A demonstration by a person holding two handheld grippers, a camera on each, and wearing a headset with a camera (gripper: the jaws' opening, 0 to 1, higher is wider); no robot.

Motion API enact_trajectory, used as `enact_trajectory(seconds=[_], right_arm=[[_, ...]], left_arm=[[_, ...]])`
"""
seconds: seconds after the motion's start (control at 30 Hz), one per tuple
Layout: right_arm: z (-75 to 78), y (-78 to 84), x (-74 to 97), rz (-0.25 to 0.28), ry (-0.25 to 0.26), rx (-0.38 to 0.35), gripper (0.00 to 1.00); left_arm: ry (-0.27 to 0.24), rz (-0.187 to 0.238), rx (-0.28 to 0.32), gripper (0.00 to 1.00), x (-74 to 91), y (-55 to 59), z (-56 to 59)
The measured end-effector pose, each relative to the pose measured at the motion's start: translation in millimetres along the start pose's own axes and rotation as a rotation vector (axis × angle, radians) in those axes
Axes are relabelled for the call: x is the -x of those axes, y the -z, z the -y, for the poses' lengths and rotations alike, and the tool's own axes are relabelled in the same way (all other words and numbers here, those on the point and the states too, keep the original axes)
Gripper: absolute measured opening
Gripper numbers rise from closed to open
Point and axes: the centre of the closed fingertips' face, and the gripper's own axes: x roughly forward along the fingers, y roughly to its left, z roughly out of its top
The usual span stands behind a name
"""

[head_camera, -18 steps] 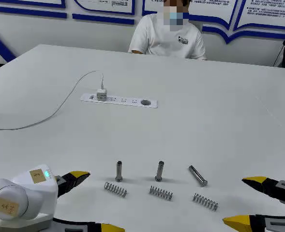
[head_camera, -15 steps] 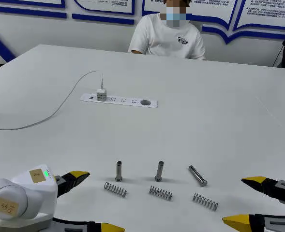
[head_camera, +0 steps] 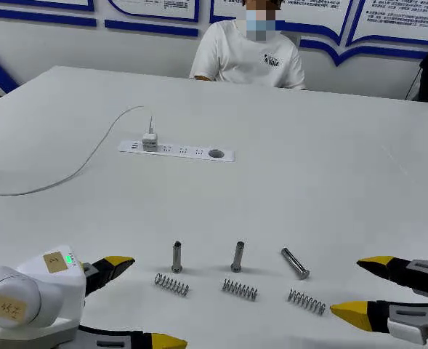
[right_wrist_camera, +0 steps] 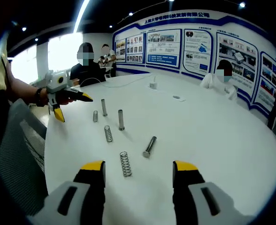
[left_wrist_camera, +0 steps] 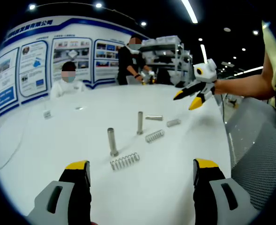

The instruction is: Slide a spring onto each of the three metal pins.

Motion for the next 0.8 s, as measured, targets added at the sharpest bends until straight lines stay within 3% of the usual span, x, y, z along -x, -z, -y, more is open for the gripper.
enact_trajectory(seconds=[0.8], right_arm=[[21.8,-12.2,-46.2,-0.092,0.023,-0.012,0.4]], left_arm=[[0.001,0.003,0.002,0.91,1.2,-1.9,-0.5]])
